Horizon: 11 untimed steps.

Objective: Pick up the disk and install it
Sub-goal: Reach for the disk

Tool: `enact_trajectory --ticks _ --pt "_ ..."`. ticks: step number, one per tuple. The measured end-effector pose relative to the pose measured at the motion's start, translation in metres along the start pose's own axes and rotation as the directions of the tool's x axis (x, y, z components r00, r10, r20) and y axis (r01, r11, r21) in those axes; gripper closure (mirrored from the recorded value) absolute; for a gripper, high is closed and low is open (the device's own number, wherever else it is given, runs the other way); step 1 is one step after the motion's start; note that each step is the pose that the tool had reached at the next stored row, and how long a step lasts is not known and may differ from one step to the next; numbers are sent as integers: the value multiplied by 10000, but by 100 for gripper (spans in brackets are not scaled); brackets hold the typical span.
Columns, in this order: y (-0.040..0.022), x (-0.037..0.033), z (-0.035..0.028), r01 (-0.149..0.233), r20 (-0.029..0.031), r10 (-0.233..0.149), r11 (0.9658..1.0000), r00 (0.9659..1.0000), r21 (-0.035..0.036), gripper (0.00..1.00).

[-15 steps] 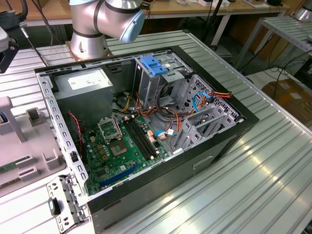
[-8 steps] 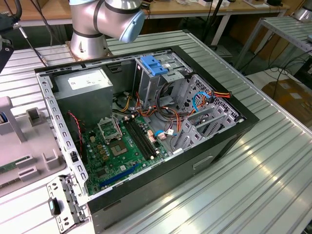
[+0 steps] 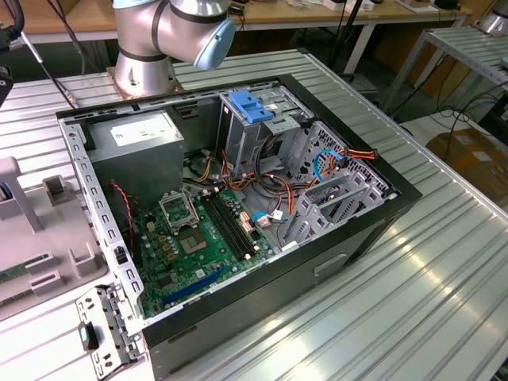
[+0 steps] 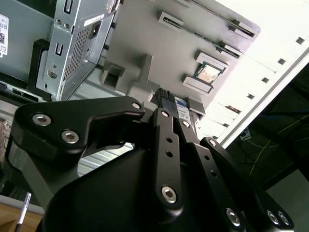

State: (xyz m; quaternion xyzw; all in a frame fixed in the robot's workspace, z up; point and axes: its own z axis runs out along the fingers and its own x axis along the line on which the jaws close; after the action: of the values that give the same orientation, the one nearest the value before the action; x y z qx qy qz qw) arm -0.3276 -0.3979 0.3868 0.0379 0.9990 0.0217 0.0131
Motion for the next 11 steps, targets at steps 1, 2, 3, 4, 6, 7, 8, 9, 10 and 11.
enact_trajectory --ticks 1,2,3,4,6,7,8,9,10,11 --pt "1 6 1 0 -1 0 10000 10000 0 89" --pt "3 18 3 0 -1 0 10000 10000 0 89" --pt "7 34 7 0 0 0 10000 10000 0 89" --pt "10 42 9 0 0 0 10000 10000 0 89" --pt "16 56 13 0 0 0 10000 10000 0 89" --pt "19 62 14 0 -1 0 10000 10000 1 89" --pt "24 73 16 0 -1 0 10000 10000 1 89" --pt "30 83 19 -1 -1 1 10000 10000 1 89" --pt "34 90 21 0 0 0 10000 10000 1 89" --pt "39 99 23 0 -1 0 10000 10000 1 89"
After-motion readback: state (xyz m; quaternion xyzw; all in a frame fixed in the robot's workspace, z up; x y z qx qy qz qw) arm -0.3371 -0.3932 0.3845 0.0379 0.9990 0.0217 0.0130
